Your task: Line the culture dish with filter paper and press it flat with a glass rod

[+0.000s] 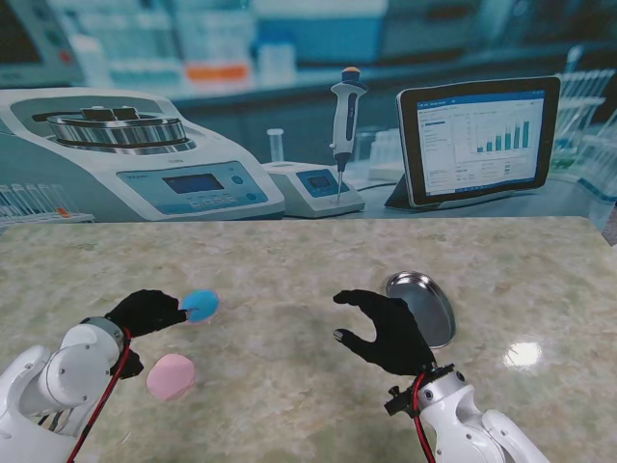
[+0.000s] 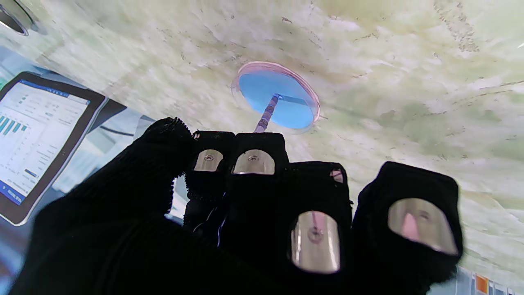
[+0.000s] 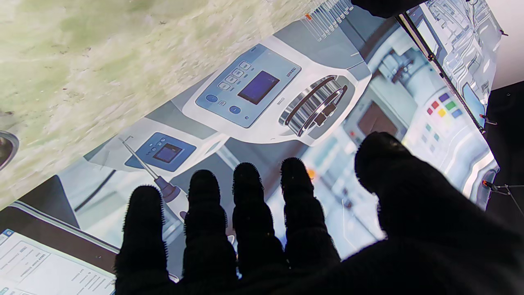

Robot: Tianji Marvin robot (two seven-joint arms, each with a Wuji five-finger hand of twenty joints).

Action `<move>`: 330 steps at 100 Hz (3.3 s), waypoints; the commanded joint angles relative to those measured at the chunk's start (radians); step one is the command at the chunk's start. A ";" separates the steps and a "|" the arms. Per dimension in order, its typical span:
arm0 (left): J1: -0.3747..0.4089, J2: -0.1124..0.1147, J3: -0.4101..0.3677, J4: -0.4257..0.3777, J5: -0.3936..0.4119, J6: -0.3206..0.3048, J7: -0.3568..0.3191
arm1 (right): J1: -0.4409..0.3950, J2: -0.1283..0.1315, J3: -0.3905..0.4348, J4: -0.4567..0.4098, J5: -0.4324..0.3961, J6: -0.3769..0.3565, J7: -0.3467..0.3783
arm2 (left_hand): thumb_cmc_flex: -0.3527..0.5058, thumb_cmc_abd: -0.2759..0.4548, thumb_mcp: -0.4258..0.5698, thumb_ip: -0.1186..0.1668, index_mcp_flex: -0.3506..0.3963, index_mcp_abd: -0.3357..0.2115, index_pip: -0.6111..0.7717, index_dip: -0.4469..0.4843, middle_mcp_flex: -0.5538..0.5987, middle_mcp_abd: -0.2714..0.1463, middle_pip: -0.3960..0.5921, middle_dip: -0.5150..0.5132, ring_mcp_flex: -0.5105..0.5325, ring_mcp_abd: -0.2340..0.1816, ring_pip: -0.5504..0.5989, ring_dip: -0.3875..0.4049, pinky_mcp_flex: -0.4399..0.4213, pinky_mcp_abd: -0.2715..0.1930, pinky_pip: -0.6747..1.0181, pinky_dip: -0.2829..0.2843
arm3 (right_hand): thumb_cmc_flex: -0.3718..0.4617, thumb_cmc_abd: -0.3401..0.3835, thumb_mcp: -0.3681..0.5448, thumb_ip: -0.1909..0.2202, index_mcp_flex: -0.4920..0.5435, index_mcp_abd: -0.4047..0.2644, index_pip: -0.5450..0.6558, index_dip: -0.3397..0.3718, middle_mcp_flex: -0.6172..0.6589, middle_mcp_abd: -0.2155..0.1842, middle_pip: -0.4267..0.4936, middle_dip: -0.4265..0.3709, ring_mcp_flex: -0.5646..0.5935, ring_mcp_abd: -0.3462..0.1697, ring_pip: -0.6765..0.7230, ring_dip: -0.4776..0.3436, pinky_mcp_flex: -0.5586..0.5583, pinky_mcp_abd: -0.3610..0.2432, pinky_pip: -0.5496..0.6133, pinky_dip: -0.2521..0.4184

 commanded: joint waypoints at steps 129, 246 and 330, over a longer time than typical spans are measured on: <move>-0.029 0.003 0.022 0.020 0.035 -0.006 0.006 | -0.010 -0.005 -0.001 -0.005 0.002 0.002 -0.002 | 0.011 0.034 -0.018 0.030 0.018 0.165 0.089 0.026 0.084 -0.153 0.101 -0.004 0.066 -0.167 0.083 0.002 0.051 -0.021 0.198 -0.003 | -0.008 0.020 -0.006 0.016 -0.025 0.008 -0.021 -0.013 -0.031 0.007 0.006 -0.010 -0.025 -0.020 -0.007 -0.015 -0.008 -0.021 0.007 -0.012; 0.017 0.020 -0.022 -0.065 -0.044 -0.033 -0.111 | -0.011 -0.005 0.001 -0.010 0.002 0.002 -0.002 | 0.019 0.042 -0.037 0.032 0.014 0.165 0.088 0.029 0.078 -0.153 0.098 0.000 0.066 -0.168 0.082 -0.001 0.051 -0.025 0.196 -0.006 | -0.010 0.020 -0.007 0.016 -0.025 0.006 -0.022 -0.013 -0.031 0.009 0.005 -0.010 -0.025 -0.020 -0.007 -0.015 -0.007 -0.021 0.007 -0.012; 0.090 0.003 -0.089 -0.193 -0.298 -0.160 -0.079 | -0.012 -0.005 -0.002 -0.017 -0.003 0.012 -0.006 | 0.014 0.031 -0.021 0.034 0.023 0.168 0.087 0.027 0.083 -0.148 0.096 0.000 0.066 -0.164 0.083 -0.001 0.051 -0.020 0.204 -0.005 | 0.028 0.029 0.026 0.037 -0.047 -0.035 -0.002 -0.002 -0.037 0.000 0.004 -0.007 -0.026 -0.021 -0.007 -0.014 -0.007 -0.022 0.008 -0.011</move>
